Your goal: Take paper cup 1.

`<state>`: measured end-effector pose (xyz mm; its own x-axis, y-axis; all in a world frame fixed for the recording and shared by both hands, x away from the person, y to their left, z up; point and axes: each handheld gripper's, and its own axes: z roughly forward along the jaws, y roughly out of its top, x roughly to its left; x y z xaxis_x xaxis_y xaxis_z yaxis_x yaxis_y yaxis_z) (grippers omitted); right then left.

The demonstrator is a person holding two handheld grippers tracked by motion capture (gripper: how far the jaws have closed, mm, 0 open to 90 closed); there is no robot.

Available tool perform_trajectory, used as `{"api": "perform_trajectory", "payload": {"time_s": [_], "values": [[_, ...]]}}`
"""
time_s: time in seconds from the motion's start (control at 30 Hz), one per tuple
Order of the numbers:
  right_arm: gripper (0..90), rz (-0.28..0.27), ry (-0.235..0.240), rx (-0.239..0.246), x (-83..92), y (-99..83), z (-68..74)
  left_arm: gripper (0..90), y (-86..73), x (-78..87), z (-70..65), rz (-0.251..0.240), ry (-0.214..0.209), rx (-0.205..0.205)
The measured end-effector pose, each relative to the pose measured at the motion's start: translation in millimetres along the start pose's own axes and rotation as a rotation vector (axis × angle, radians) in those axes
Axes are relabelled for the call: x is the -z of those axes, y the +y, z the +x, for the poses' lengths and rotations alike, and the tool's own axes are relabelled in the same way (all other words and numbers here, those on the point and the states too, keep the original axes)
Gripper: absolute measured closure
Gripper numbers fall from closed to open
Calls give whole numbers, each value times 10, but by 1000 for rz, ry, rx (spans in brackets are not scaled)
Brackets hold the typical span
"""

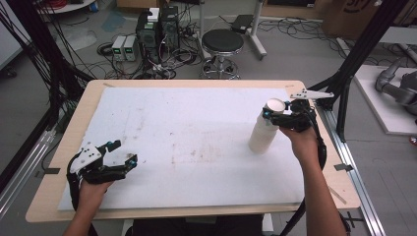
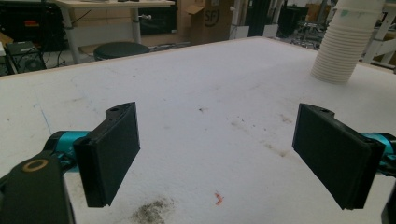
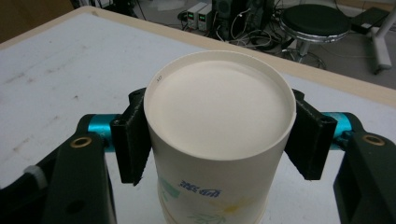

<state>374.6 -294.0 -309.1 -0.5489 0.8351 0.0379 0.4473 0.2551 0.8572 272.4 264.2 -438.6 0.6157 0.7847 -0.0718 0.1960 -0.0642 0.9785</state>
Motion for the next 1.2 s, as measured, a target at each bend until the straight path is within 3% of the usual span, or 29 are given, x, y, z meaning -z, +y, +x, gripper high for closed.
{"api": "perform_trajectory", "payload": {"time_s": [0.4,0.8,0.97,1.2], "values": [[339,-76,-17,26,303,271,36,148,1,9,-5,-2,-4,7],[343,-162,-7,92,685,476,158,148,4,-6,-14,-1,-11,2],[344,-179,37,112,784,485,270,148,13,-2,-22,-15,-14,20],[344,-191,112,127,789,387,408,128,16,-18,-50,-15,-14,9]]}}
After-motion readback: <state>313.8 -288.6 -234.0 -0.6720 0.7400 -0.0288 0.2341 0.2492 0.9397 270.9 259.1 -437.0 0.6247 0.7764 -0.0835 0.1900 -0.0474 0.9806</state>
